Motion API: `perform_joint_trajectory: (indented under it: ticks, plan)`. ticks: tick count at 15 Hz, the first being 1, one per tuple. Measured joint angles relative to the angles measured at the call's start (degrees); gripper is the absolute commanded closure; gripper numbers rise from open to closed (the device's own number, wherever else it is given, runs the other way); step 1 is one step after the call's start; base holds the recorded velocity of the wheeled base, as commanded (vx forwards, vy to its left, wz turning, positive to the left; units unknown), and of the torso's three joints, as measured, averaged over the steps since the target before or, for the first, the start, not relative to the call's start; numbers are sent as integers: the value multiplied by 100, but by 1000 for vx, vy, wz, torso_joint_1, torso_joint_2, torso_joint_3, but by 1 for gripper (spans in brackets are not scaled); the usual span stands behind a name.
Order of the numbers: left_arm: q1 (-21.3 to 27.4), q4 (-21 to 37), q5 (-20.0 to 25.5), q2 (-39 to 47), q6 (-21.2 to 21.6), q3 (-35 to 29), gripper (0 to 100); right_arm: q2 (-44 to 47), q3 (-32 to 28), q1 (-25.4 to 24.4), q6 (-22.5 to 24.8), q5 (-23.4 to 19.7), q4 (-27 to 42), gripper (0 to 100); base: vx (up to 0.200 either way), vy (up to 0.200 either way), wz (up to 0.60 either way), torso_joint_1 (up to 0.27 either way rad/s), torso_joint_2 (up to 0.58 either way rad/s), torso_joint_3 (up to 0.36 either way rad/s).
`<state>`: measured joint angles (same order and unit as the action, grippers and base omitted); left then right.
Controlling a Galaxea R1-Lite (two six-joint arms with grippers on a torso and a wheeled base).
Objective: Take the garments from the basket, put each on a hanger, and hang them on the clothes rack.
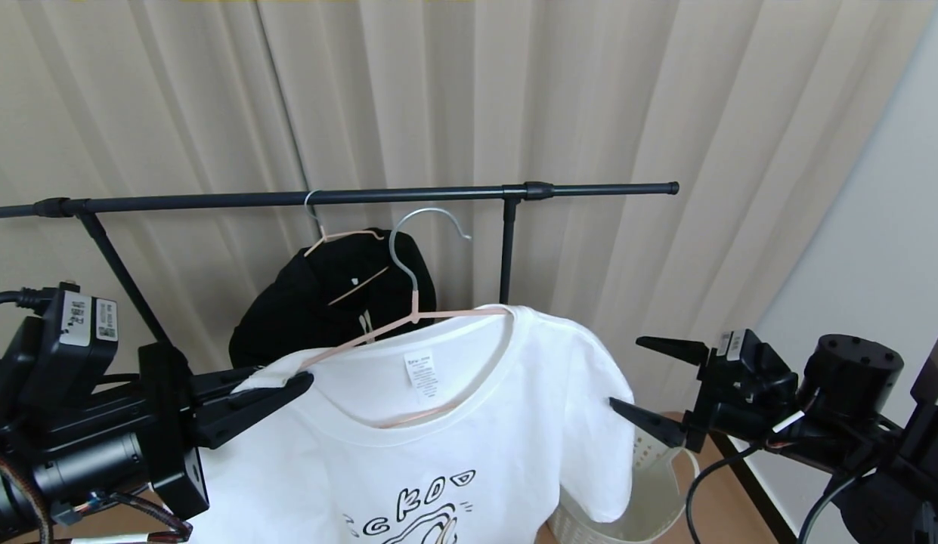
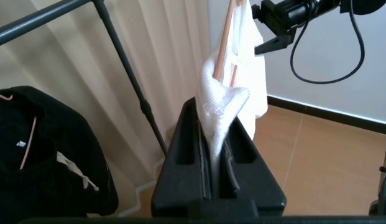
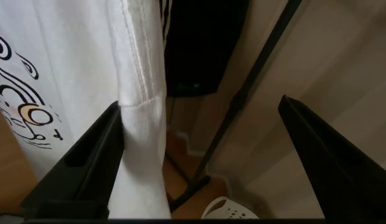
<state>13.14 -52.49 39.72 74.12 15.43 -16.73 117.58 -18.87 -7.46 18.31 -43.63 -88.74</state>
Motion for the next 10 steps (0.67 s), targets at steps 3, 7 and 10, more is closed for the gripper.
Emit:
perform_joint_trajectory:
  ticks: [3,7,10]
  plan:
    - [-193,5,-11,9,-39,100,100,-243,74,-135,-15,-11,-2,0,0,0,0,0,0,0]
    - [-391,16,-263,16,-301,188,100,-518,184,-321,-77,-5,-11,0,0,0,0,0,0,0]
    - [-411,16,-657,18,-427,196,100,-619,156,-518,-204,299,-13,0,0,0,0,0,0,0]
